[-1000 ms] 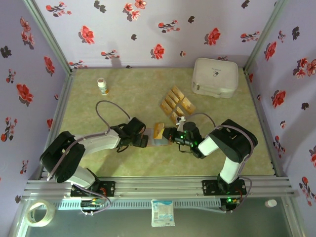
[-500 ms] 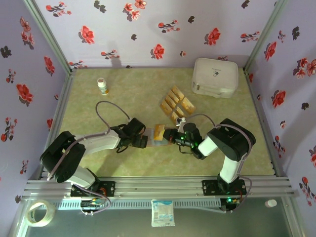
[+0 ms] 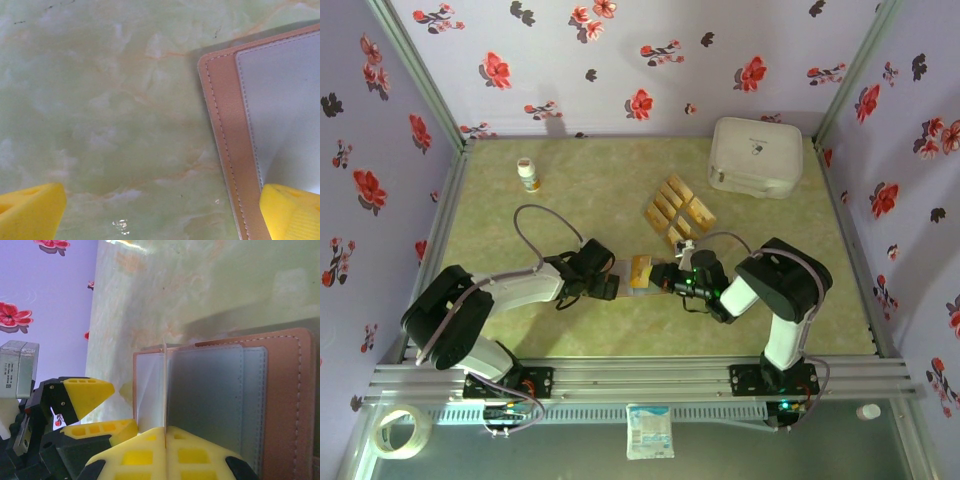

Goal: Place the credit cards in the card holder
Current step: Insert the credit card into the card slot.

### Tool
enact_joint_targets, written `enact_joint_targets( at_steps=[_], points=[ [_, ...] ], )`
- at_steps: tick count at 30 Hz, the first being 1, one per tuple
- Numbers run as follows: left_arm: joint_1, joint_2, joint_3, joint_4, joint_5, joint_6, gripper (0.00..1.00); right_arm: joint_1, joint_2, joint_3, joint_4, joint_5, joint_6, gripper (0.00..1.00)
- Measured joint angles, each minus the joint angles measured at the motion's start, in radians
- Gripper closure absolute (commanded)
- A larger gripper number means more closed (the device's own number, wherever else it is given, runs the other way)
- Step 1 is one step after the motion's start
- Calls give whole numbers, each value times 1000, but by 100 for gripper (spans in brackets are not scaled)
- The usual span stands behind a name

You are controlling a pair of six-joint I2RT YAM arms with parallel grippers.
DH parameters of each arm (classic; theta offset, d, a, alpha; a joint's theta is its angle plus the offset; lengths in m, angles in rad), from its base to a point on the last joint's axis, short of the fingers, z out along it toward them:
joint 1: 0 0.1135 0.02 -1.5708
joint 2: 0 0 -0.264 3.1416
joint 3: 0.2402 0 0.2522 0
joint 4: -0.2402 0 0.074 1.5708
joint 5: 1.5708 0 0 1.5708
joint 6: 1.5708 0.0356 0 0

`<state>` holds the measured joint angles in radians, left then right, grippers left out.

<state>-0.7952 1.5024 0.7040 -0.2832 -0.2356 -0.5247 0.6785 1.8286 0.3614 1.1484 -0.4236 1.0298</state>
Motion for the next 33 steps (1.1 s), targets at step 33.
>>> enact_joint_targets(
  at_steps=[33],
  points=[
    [-1, 2, 0, 2, 0, 0, 0, 0, 51, -16, 82, -52, 27, 100]
  ],
)
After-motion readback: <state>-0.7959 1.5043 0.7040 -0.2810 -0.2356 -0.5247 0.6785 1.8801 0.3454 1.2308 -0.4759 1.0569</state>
